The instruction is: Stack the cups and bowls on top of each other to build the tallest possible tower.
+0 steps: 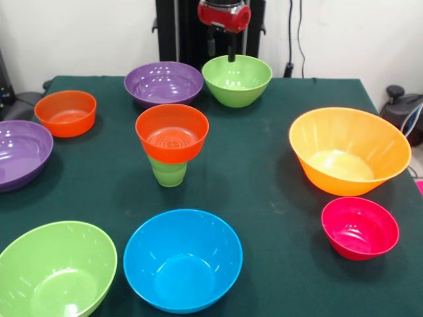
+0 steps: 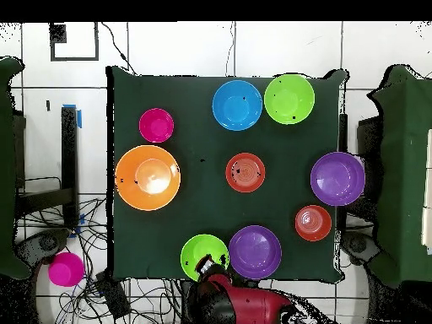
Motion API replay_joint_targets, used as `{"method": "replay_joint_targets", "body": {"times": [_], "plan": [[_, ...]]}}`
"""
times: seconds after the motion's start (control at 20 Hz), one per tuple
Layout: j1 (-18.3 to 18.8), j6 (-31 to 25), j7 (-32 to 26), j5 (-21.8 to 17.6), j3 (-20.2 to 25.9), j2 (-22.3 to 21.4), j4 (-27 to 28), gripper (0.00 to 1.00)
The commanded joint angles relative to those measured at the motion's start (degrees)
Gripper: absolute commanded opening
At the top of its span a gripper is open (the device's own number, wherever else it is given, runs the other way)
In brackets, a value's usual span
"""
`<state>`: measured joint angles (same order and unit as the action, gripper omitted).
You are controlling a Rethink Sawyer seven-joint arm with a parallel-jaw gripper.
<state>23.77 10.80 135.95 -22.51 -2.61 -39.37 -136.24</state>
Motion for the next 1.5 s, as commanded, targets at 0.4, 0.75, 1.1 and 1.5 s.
{"method": "replay_joint_targets", "body": {"times": [0.4, 0.75, 1.1, 1.5], "plan": [[-5.73, 4.92, 3.14, -3.83, 3.57, 6.97, 8.93, 1.00], [-10.16, 10.37, 10.52, 1.66, -7.30, 9.16, 0.04, 1.00], [-3.60, 23.39, 8.86, -5.18, -16.30, 19.95, 0.24, 1.00], [6.61, 25.13, 3.63, -14.23, -21.09, 20.95, 2.96, 1.00]]}}
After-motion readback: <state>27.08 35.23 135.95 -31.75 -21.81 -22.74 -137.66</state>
